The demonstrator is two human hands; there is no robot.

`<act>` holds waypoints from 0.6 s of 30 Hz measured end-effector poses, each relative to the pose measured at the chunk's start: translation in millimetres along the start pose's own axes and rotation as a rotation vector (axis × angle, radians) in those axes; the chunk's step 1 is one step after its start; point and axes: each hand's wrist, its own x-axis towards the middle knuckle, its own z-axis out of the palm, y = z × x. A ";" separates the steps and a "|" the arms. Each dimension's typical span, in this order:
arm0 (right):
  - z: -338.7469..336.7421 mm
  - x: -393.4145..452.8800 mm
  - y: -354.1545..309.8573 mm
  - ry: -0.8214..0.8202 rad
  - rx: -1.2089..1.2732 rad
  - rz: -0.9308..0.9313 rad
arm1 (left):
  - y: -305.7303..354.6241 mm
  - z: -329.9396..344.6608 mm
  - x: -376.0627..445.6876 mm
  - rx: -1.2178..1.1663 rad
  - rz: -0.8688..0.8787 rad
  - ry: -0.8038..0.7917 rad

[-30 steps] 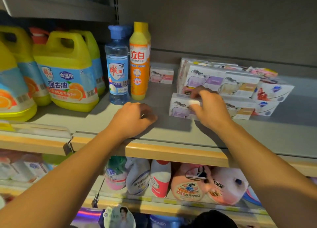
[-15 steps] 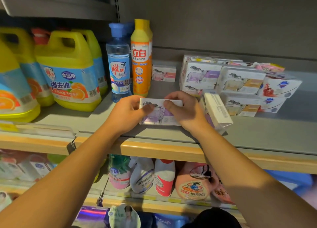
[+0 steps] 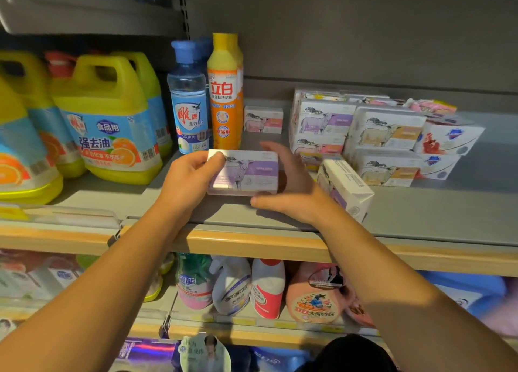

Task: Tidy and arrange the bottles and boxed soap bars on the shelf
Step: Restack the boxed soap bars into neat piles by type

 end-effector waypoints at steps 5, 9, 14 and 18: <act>0.4 -0.5 1.4 0.089 0.098 0.046 | 6.6 -1.6 -4.0 -0.135 -0.046 -0.004; -1.5 1.9 3.4 0.152 0.316 0.150 | 7.5 -0.2 -4.4 -0.188 -0.026 -0.063; -0.2 3.8 -0.8 0.176 0.372 0.175 | 6.1 1.9 -6.2 -0.073 -0.004 -0.064; -2.1 2.2 0.5 0.142 0.377 0.160 | 6.9 0.4 -6.7 -0.121 -0.001 -0.050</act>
